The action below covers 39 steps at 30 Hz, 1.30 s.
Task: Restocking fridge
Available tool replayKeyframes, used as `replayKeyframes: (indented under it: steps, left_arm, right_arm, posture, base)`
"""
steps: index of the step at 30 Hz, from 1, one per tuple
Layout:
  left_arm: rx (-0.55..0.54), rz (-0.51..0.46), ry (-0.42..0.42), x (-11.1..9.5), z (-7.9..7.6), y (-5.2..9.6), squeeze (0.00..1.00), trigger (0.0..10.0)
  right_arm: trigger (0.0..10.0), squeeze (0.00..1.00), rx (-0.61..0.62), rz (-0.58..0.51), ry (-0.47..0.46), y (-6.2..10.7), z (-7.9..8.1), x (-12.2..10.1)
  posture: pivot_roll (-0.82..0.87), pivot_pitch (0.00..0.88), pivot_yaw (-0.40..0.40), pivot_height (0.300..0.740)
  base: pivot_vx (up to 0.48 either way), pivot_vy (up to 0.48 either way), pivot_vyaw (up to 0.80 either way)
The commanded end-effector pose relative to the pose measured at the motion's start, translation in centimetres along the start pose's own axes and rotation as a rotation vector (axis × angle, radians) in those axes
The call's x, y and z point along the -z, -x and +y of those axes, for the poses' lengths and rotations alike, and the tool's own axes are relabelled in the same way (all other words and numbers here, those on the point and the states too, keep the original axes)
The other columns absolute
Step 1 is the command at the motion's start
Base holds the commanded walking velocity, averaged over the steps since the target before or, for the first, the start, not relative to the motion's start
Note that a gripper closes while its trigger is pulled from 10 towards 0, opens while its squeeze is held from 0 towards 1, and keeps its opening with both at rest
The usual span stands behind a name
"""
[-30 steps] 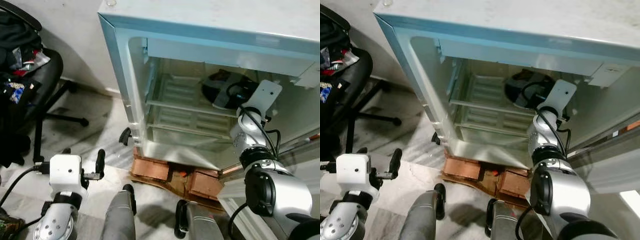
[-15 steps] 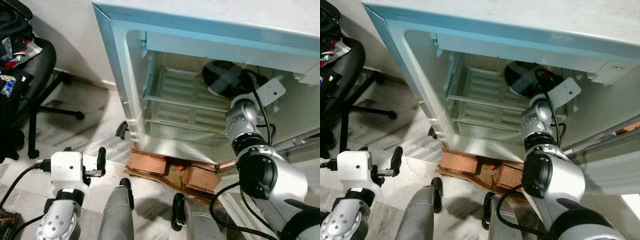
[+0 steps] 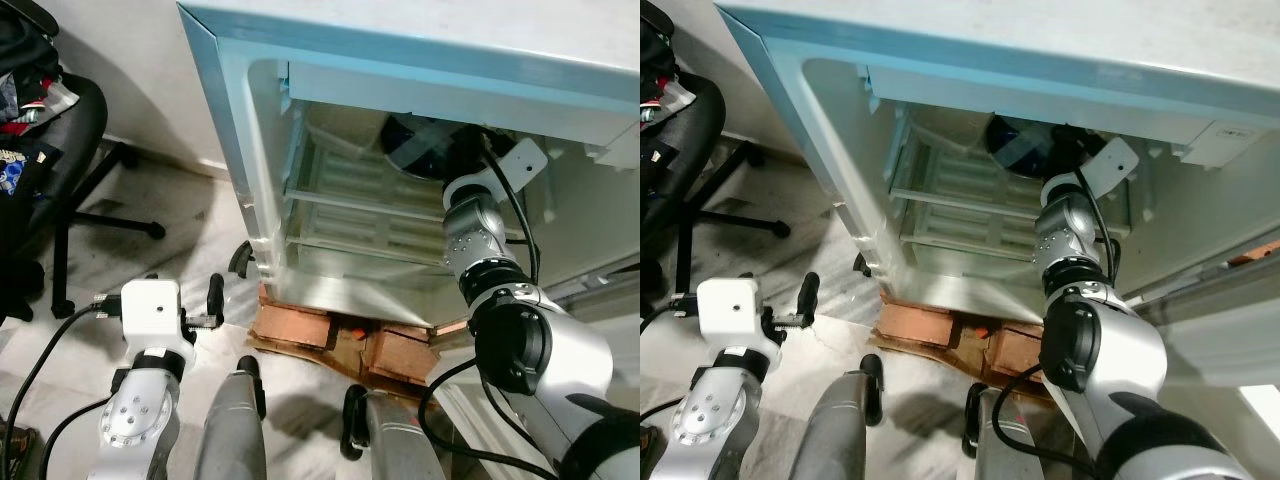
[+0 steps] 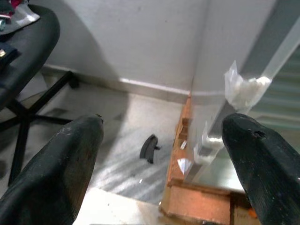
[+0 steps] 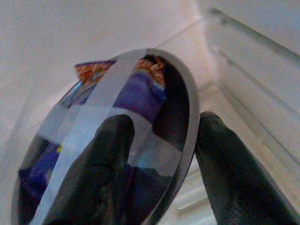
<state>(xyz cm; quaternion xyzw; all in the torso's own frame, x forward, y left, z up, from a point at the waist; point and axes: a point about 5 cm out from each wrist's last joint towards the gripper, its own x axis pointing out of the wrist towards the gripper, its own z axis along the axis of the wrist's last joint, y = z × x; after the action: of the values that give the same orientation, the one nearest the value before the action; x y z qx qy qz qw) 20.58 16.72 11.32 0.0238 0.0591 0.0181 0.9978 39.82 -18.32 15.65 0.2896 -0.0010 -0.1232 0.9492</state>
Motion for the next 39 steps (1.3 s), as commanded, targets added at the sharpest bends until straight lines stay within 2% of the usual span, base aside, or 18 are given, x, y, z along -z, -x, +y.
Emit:
replayKeyframes:
  steps: [1,3,5,9,12,17,20,23,24,25,26,28,29,31,32,35,36,39]
  left_arm:
    - [-0.018,0.018,0.000,0.6,0.2,-0.2,0.00,10.0]
    - [-0.020,0.022,0.001,0.8,0.1,-0.7,0.00,10.0]
    - [-0.022,0.020,0.002,1.0,0.0,-1.6,0.00,10.0]
    - [-0.011,0.003,0.002,0.9,-0.2,-2.9,0.00,10.0]
    - [0.018,-0.019,-0.007,0.7,-0.9,-3.7,0.00,10.0]
    - [0.048,-0.042,-0.015,0.4,-1.3,-4.8,0.00,10.0]
    - [0.063,-0.051,-0.022,0.3,-1.3,-5.3,0.00,10.0]
    - [0.064,-0.042,-0.021,0.7,-1.1,-5.4,0.00,10.0]
    - [0.066,-0.035,-0.022,1.0,-1.1,-5.4,0.00,10.0]
    - [0.066,-0.035,-0.022,1.0,-1.1,-5.4,0.00,10.0]
    - [0.074,-0.028,-0.020,1.3,-1.2,-5.3,0.00,10.0]
    - [0.080,-0.022,-0.017,1.6,-1.3,-5.3,0.00,10.0]
    - [0.073,-0.009,-0.002,2.0,-1.3,-5.3,0.00,10.0]
    - [0.070,-0.005,0.002,2.1,-1.3,-5.2,0.00,10.0]
    - [0.061,-0.001,0.002,2.4,-1.3,-5.1,0.00,10.0]
    - [0.048,0.001,0.010,2.7,-1.4,-4.9,0.00,10.0]
    - [0.041,0.000,0.015,2.8,-1.4,-4.9,0.00,10.0]
    - [0.039,-0.003,0.017,2.8,-1.4,-4.8,0.00,10.0]
  right_arm:
    - [10.0,1.00,-0.028,0.024,0.069,0.3,-0.8,0.6]
    - [10.0,1.00,-0.056,0.009,0.158,0.4,-1.0,0.7]
    - [10.0,1.00,-0.080,-0.014,0.302,0.9,-2.0,1.1]
    - [10.0,1.00,-0.114,-0.017,0.402,1.4,-2.5,1.6]
    - [10.0,1.00,-0.160,-0.029,0.479,2.0,-3.1,2.0]
    - [10.0,1.00,-0.208,-0.039,0.519,2.4,-3.3,2.1]
    - [10.0,1.00,-0.275,-0.055,0.533,2.6,-2.8,1.9]
    - [10.0,1.00,-0.323,-0.038,0.562,3.4,-2.3,2.7]
    - [10.0,1.00,-0.391,-0.036,0.597,4.2,-1.8,3.3]
    - [10.0,1.00,-0.391,-0.036,0.597,4.2,-1.8,3.3]
    - [10.0,1.00,-0.482,-0.041,0.633,5.5,-1.3,3.9]
    - [10.0,1.00,-0.528,-0.051,0.653,6.5,-1.1,4.3]
    - [10.0,0.76,-0.544,-0.070,0.660,7.5,-1.1,4.5]
    - [10.0,0.76,-0.543,-0.074,0.657,7.8,-1.1,4.6]
    - [10.0,0.00,-0.516,-0.079,0.635,8.4,-1.6,4.9]
    - [10.0,0.00,-0.483,-0.078,0.617,9.7,-2.5,5.5]
    - [10.0,0.00,-0.420,-0.058,0.571,10.6,-3.3,5.9]
    - [10.0,0.00,-0.394,-0.053,0.561,11.1,-3.6,5.9]
  posture:
    - [0.25,0.245,-0.067,0.740]
    - [0.24,0.227,-0.071,0.740]
    - [0.21,0.199,-0.070,0.740]
    - [0.18,0.170,-0.057,0.740]
    - [0.16,0.144,-0.031,0.740]
    - [0.15,0.120,-0.008,0.740]
    - [0.13,0.102,0.007,0.740]
    - [0.10,0.085,0.018,0.740]
    - [0.09,0.080,0.019,0.740]
    - [0.09,0.080,0.019,0.740]
    - [0.09,0.069,0.009,0.740]
    - [0.08,0.064,0.003,0.740]
    - [0.08,0.061,-0.005,0.740]
    - [0.08,0.058,-0.007,0.740]
    - [0.08,0.047,-0.017,0.740]
    - [0.09,0.043,-0.026,0.740]
    - [0.08,0.045,-0.028,0.740]
    - [0.08,0.049,-0.028,0.740]
  base:
    - [0.000,0.000,0.00]
    - [0.000,0.000,0.00]
    - [0.000,0.000,0.00]
    - [0.000,0.000,0.00]
    - [0.000,0.000,0.00]
    - [0.000,0.000,0.00]
    - [0.000,0.000,0.00]
    - [0.000,0.000,0.00]
    - [0.000,0.000,0.00]
    - [0.000,0.000,0.00]
    - [0.000,0.000,0.00]
    - [0.000,0.000,0.00]
    - [0.000,0.000,0.00]
    - [0.000,0.000,0.00]
    - [0.000,0.000,0.00]
    - [0.000,0.000,0.00]
    - [0.000,0.000,0.00]
    - [-0.081,0.000,0.00]
